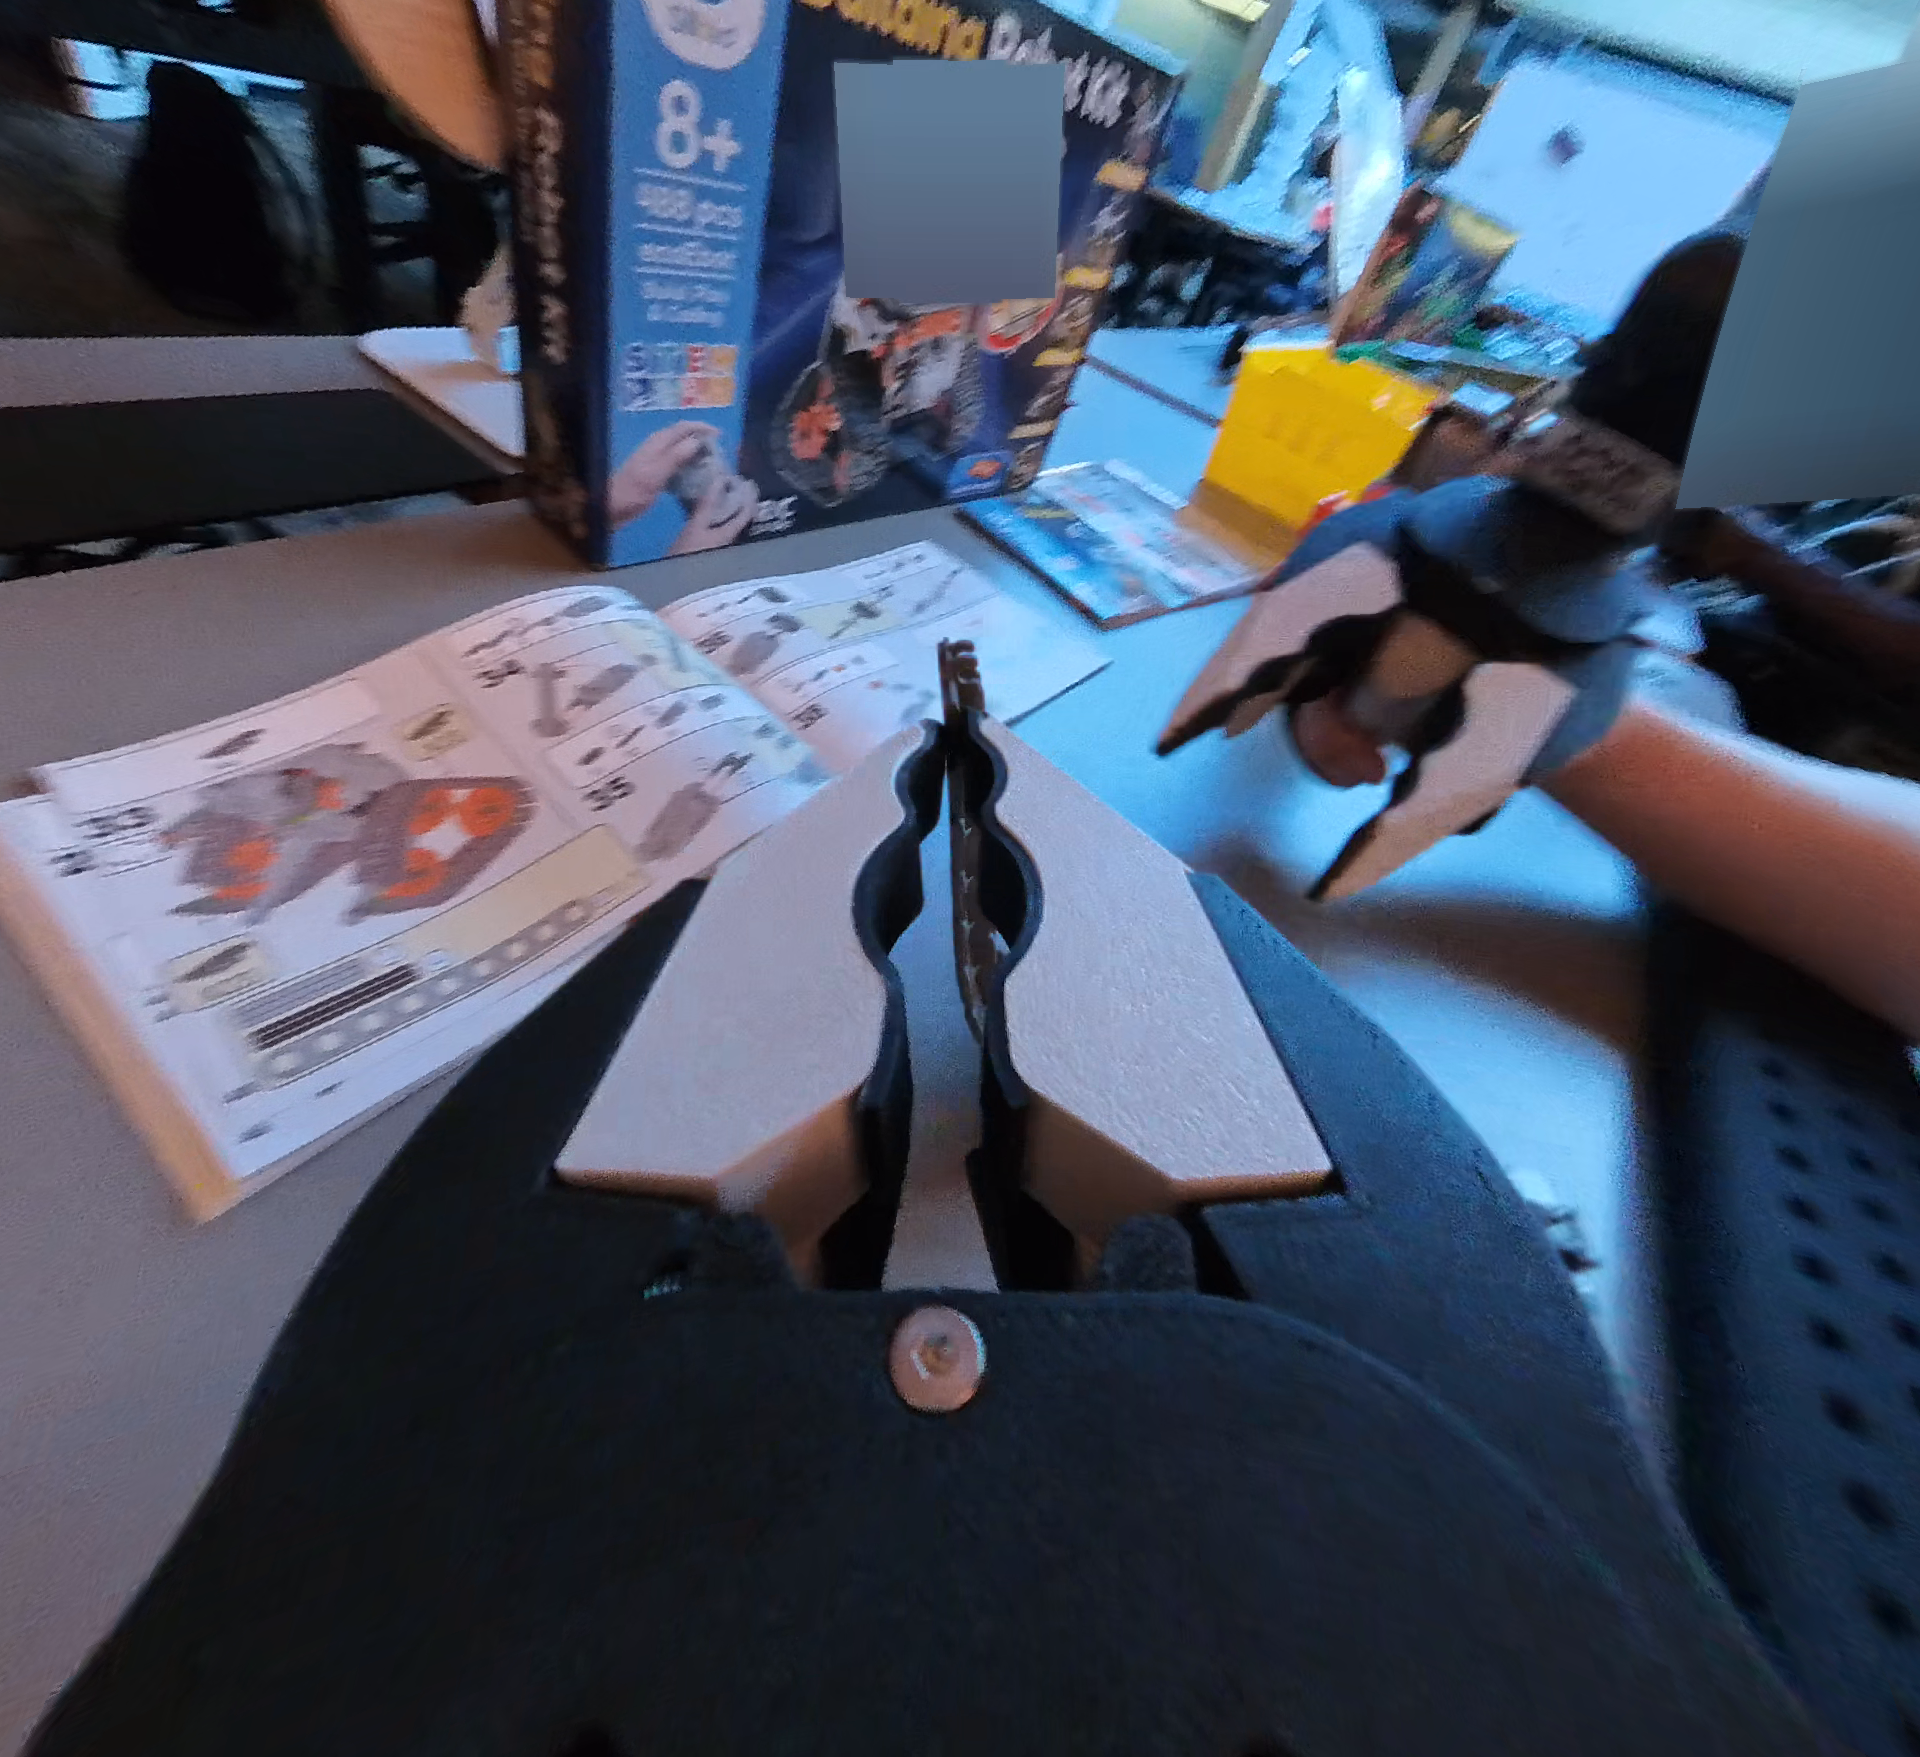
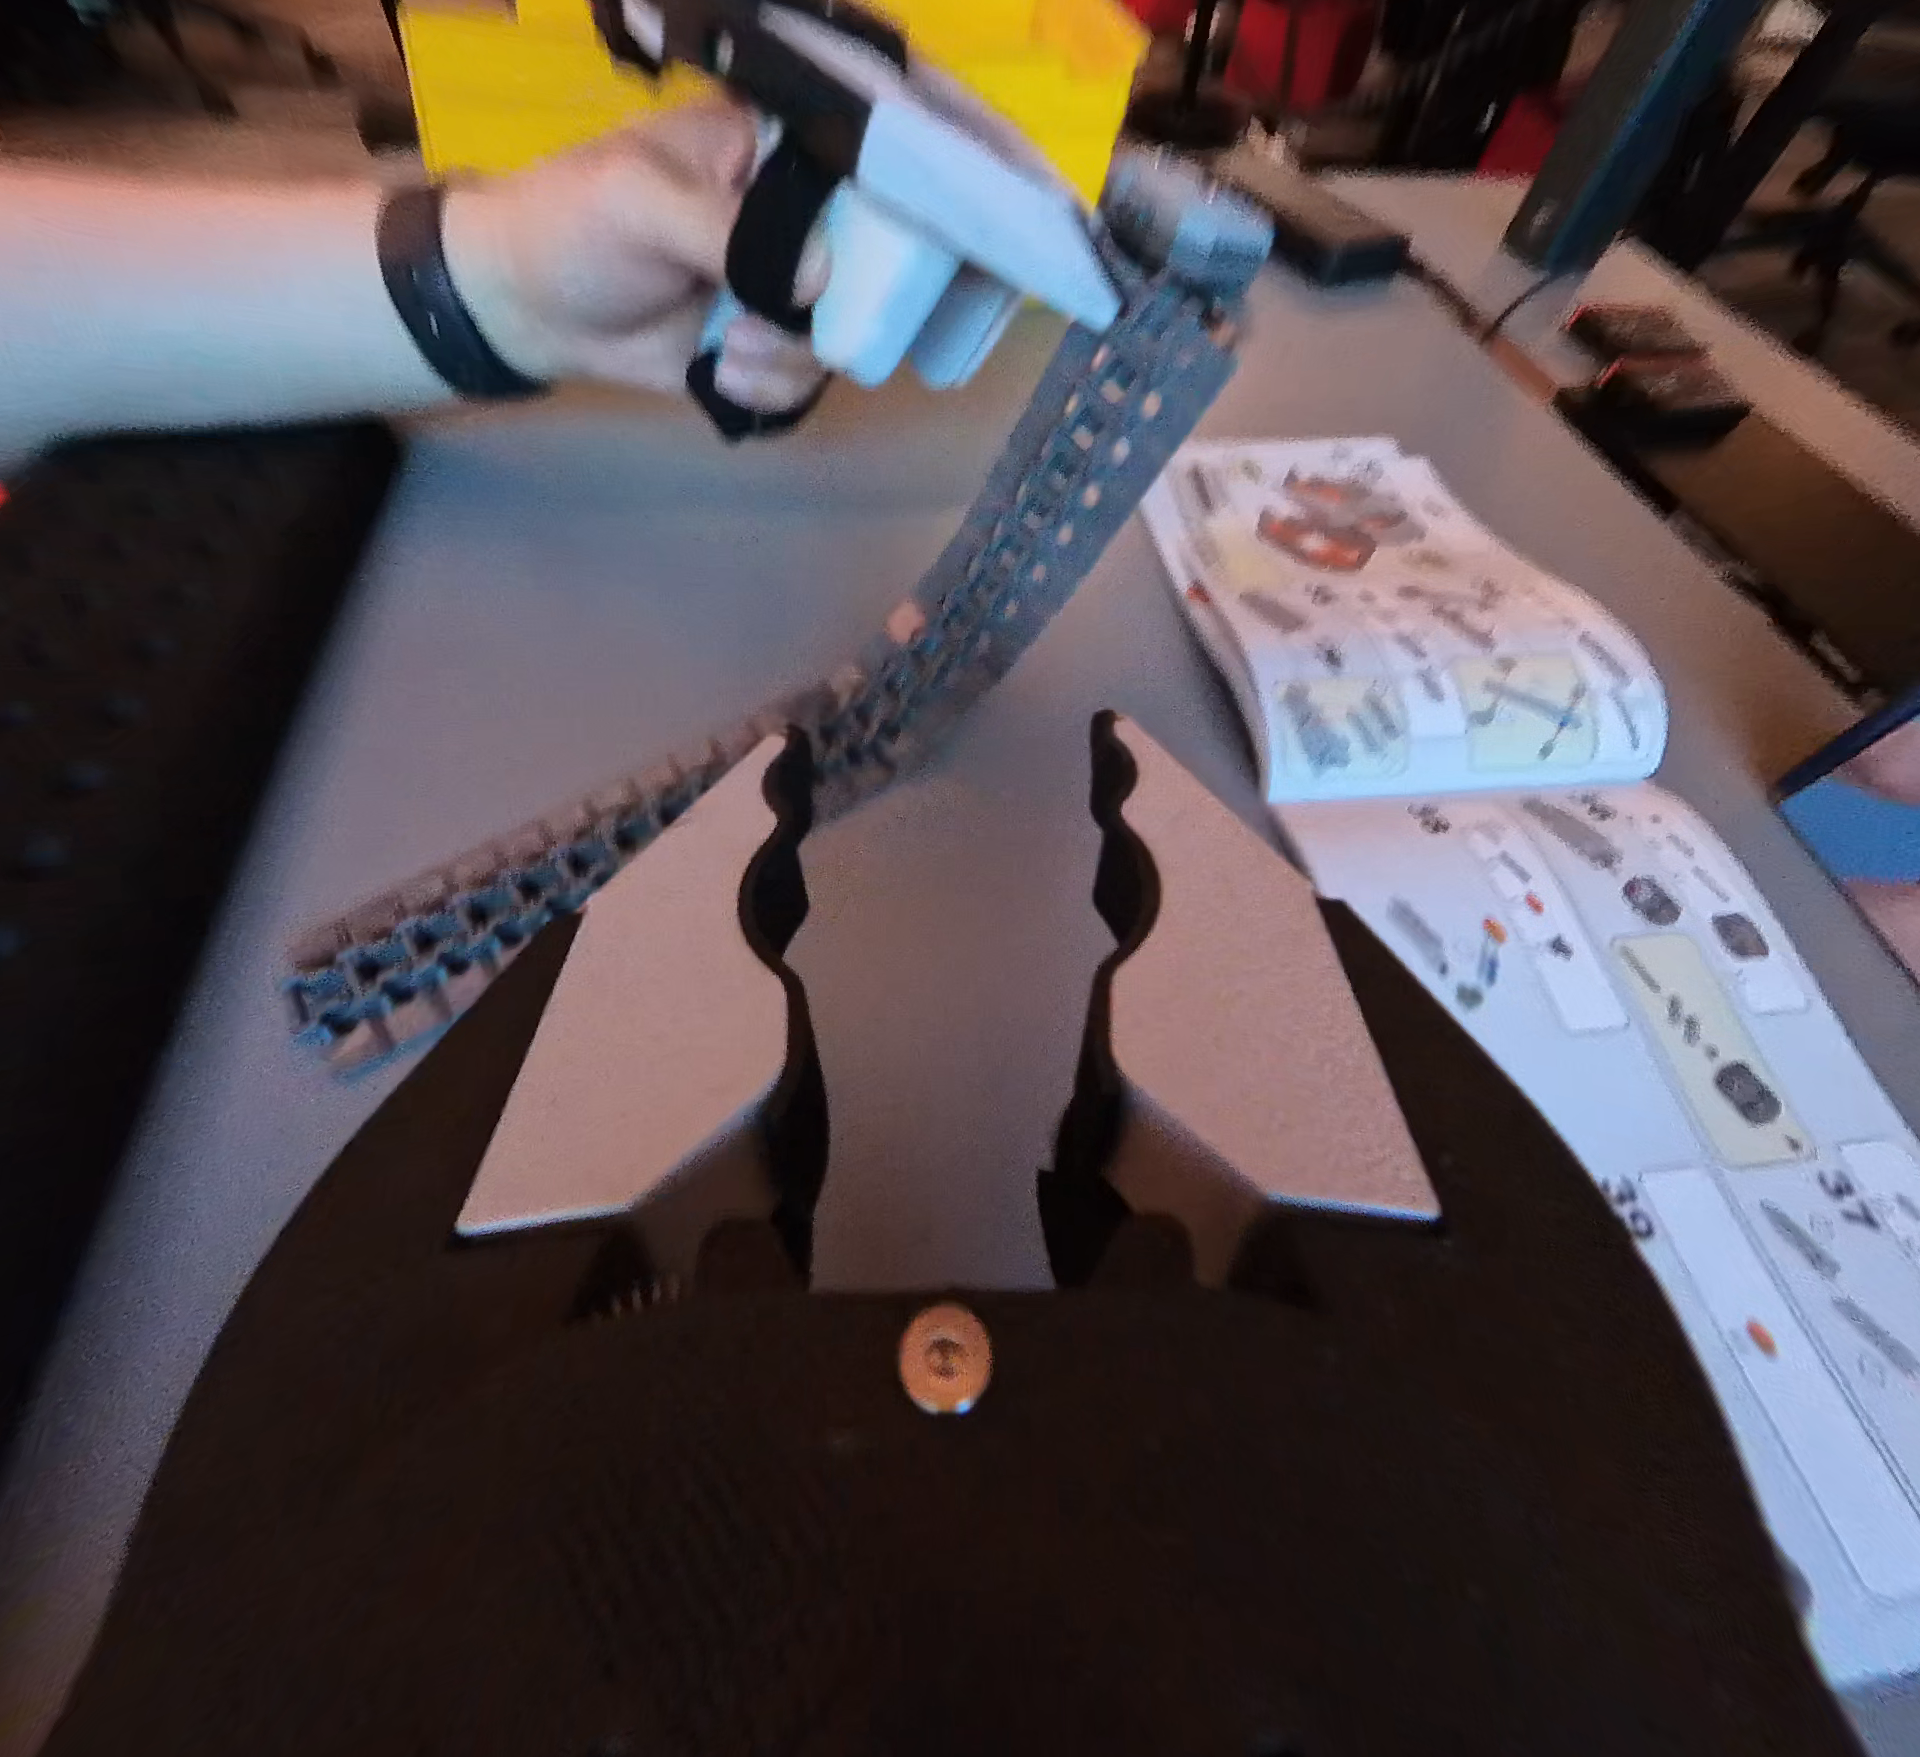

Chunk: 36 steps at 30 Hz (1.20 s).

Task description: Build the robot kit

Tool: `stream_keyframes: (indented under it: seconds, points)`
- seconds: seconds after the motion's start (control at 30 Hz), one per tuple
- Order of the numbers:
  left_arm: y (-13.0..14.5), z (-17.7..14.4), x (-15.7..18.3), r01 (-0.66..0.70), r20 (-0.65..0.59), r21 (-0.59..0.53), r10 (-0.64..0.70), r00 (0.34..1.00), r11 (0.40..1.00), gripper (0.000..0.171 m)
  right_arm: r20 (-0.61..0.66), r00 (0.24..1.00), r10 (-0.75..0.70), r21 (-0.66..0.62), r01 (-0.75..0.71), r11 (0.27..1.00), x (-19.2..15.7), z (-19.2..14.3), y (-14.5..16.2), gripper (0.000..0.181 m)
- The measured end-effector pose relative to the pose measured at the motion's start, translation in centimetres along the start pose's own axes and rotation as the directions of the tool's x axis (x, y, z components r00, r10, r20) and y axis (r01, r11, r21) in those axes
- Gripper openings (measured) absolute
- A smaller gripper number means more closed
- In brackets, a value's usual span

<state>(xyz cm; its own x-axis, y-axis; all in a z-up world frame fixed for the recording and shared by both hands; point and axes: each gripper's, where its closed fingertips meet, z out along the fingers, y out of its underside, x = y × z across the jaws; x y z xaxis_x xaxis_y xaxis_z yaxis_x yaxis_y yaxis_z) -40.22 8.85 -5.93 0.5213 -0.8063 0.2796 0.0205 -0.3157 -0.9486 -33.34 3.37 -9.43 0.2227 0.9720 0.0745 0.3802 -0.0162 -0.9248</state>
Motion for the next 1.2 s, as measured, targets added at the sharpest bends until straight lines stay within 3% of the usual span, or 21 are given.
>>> stream_keyframes:
  seconds: [0.1, 0.27, 0.33, 0.4, 0.57, 0.7, 0.93, 1.03, 1.2]
  points:
    - [1.5, -0.3, -1.7, -0.049, 0.089, -0.075, 0.056, 0.994, 0.996, 0.0, 0.006, 0.999, -0.053, -0.141, 0.054, 0.989, -0.9, 0.4, 2.0, 0.043]
    - [3.6, -0.8, -2.7, 0.053, 0.107, -0.141, -0.038, 0.993, 0.989, 0.005, 0.021, 0.998, -0.064, -0.17, 0.066, 0.983, -1.7, 0.1, 2.2, 0.039]
    - [3.8, -1.2, -3.9, 0.087, 0.152, -0.139, -0.066, 0.986, 0.986, 0.033, 0.019, 0.999, -0.048, -0.18, 0.051, 0.982, -1.9, -0.2, 2.4, 0.042]
    - [3.2, -2.0, -5.1, 0.094, 0.209, -0.104, -0.07, 0.975, 0.99, 0.042, -0.007, 1.0, -0.018, -0.196, 0.017, 0.98, -1.8, -0.4, 2.7, 0.046]
    - [1.9, -3.3, -5.9, 0.141, 0.221, -0.002, -0.137, 0.966, 0.99, 0.038, -0.023, 0.996, 0.091, -0.218, -0.093, 0.972, -4.3, -0.6, 3.7, 0.052]
    - [3.6, -2.7, -6.3, 0.143, 0.231, -0.077, -0.122, 0.965, 0.987, 0.032, -0.057, 0.991, 0.118, -0.228, -0.128, 0.965, -6.7, -1.7, 4.7, 0.054]
    - [5.3, -1.9, -6.0, 0.082, 0.254, -0.199, -0.03, 0.967, 0.977, 0.03, -0.009, 0.961, 0.276, -0.11, -0.275, 0.955, -11.2, -3.3, 3.7, 0.053]
    - [5.6, -1.8, -6.0, 0.06, 0.266, -0.228, 0.003, 0.964, 0.972, 0.028, -0.059, 0.982, 0.181, -0.227, -0.19, 0.955, -11.7, -2.6, 5.0, 0.049]
    - [7.0, -1.9, -6.0, 0.043, 0.301, -0.314, 0.056, 0.952, 0.949, 0.021, -0.051, 0.975, 0.218, -0.359, -0.221, 0.907, -13.0, -1.2, 5.8, 0.039]
